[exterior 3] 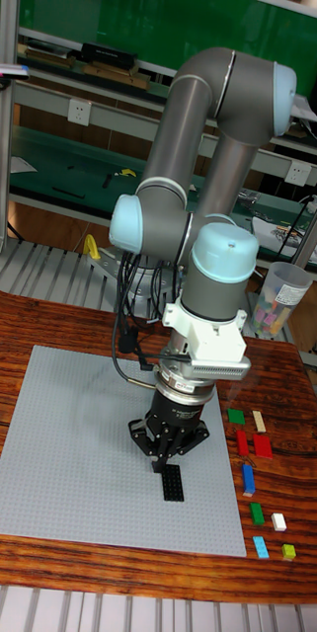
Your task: Build with small Lego blocks
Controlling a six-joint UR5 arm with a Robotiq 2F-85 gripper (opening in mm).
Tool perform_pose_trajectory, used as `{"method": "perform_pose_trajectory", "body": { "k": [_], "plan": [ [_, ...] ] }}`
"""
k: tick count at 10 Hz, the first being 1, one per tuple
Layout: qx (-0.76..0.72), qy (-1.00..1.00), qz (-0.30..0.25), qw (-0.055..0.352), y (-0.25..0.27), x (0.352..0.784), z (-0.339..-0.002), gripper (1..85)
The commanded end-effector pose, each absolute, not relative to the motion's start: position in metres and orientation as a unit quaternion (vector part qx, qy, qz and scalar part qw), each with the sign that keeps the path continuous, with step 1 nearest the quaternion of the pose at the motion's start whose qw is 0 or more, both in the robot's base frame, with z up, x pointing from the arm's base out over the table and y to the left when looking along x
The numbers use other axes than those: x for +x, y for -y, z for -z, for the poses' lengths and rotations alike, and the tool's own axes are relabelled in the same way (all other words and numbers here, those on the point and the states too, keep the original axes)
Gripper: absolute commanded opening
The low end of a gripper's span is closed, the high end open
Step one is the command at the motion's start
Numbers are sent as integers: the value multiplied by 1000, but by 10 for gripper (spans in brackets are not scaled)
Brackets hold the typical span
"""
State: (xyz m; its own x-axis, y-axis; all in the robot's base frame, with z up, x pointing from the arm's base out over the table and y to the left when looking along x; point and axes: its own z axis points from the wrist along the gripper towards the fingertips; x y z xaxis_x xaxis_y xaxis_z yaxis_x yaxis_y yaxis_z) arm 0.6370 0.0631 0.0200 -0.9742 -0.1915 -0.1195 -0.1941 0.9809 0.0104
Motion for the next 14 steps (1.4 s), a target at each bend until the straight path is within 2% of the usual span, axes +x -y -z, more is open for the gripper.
{"method": "perform_pose_trajectory", "body": {
  "k": [1,2,5,11,14],
  "plan": [
    [-85,-995,-17,56,-72,645,-31,13],
    [-88,-995,-3,53,-63,645,-33,13],
    [-101,-994,-6,48,-65,643,-32,13],
    [-69,-996,-26,53,-100,664,-28,13],
    [-83,-995,-12,49,-96,663,-27,13]
  ]
}}
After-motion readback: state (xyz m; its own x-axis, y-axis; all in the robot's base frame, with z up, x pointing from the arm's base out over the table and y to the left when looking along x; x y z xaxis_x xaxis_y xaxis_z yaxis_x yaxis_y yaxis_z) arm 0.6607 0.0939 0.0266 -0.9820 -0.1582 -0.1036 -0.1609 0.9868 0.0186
